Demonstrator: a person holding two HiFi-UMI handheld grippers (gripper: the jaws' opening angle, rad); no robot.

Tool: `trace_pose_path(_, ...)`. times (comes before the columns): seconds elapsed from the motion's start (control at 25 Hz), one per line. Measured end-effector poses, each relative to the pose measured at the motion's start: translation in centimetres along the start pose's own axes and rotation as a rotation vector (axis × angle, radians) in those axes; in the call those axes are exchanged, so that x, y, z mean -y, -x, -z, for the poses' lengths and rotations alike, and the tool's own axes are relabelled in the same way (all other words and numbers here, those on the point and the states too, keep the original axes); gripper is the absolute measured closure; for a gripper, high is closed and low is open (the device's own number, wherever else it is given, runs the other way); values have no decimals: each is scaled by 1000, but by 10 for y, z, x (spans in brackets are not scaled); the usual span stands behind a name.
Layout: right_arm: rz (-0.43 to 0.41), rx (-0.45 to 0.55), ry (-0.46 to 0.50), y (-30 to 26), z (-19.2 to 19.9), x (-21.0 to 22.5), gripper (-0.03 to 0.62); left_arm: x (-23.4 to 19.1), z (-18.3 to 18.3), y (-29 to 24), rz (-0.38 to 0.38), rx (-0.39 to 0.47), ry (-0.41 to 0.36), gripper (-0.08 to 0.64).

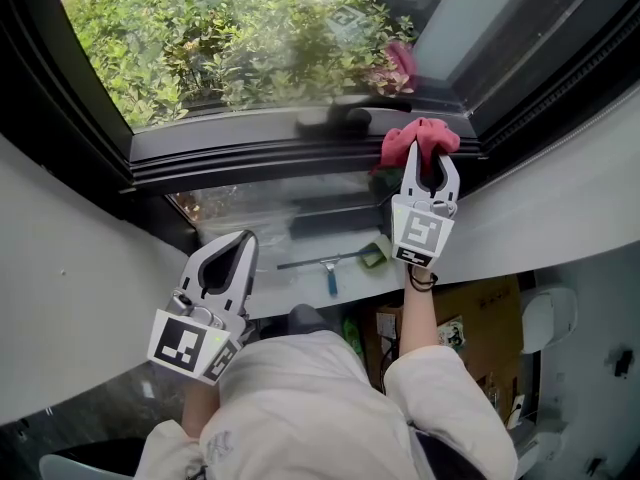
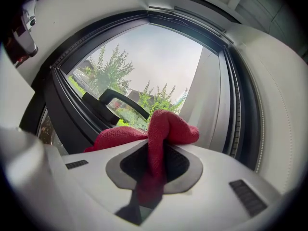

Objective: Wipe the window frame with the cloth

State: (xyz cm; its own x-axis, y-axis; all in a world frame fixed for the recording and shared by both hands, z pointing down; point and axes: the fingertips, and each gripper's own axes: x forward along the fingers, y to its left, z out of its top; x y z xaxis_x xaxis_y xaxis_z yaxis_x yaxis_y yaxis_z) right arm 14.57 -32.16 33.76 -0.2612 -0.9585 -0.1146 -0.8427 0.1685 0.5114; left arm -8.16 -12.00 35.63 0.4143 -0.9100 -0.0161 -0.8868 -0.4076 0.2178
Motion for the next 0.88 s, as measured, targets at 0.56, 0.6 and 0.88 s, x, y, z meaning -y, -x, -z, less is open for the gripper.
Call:
trace_pose_path(0.56, -41, 30, 34, 3, -20, -33, 528, 0, 0, 1, 3, 6, 2, 549)
trace_pose_path(0.6, -50, 37, 32, 4, -22, -37, 528, 0, 0, 1, 3, 5, 1, 549)
trace_pose_path(0.88, -97, 87, 50, 7, -44, -71, 528, -4, -1, 5, -6, 12, 1, 549)
